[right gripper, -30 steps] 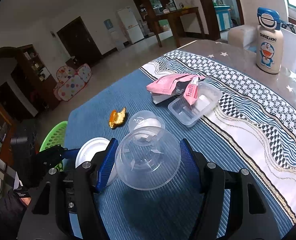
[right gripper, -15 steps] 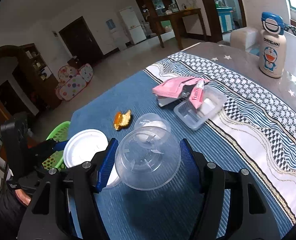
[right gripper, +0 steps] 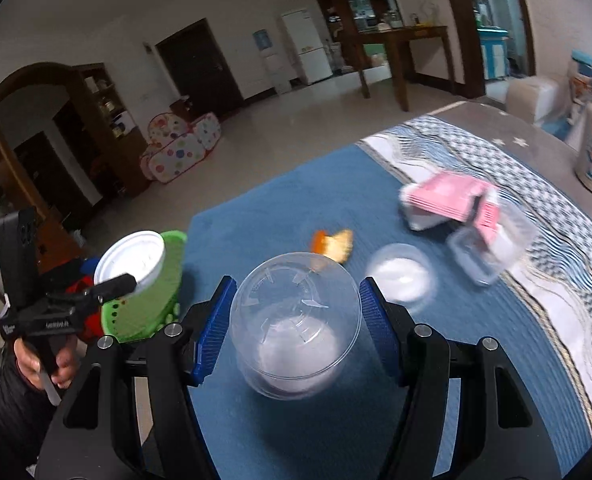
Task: Collect trash
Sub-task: 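Carry both items to the green basket and open the left tool to drop the lid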
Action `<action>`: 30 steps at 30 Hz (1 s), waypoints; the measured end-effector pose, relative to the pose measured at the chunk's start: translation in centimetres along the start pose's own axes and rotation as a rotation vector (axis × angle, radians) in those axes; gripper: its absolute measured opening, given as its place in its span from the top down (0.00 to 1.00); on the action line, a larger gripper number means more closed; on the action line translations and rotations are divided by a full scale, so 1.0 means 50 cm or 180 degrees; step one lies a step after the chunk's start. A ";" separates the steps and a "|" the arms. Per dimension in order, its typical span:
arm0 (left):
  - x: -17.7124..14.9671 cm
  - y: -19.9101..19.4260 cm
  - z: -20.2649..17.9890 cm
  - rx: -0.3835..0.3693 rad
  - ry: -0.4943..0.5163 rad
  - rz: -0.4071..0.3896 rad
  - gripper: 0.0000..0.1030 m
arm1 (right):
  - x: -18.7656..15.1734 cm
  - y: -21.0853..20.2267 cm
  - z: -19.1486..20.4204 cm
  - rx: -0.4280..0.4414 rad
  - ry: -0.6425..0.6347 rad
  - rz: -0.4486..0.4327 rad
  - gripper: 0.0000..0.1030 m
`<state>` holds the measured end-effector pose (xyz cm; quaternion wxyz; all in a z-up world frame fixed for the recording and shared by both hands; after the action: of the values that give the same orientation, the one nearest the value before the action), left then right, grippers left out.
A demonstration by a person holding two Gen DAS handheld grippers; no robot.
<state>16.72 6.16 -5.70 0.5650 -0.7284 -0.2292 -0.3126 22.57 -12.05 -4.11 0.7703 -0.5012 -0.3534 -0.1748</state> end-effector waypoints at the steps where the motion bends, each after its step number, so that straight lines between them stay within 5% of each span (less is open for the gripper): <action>1: -0.005 -0.010 0.032 0.0067 -0.0072 0.0004 0.16 | 0.003 0.005 0.017 0.0030 -0.0026 0.0006 0.38; 13: -0.136 0.010 0.252 0.0429 -0.0676 0.0425 0.15 | 0.019 0.077 0.213 0.0330 -0.0354 0.0129 0.38; 24: -0.197 0.044 0.307 0.0298 -0.0972 0.0544 0.12 | 0.015 0.131 0.315 0.0452 -0.0509 0.0262 0.38; 30: -0.200 0.007 0.326 0.0425 -0.0985 0.0452 0.12 | 0.013 0.155 0.382 0.0577 -0.0638 0.0312 0.38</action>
<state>13.17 22.02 -15.79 0.5908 -0.7430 -0.2816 -0.1402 20.78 8.52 -3.94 0.7809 -0.4612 -0.4180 -0.0534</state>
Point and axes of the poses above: each gripper's, at about its wrist camera, not at the fingertips, and y roughly the way its jaws point, z to its left, x to its top, the point moved 9 cm from there along y, roughly the way its jaws point, and after that the axes turned 7 degrees about -x, right-handed, at the moved point
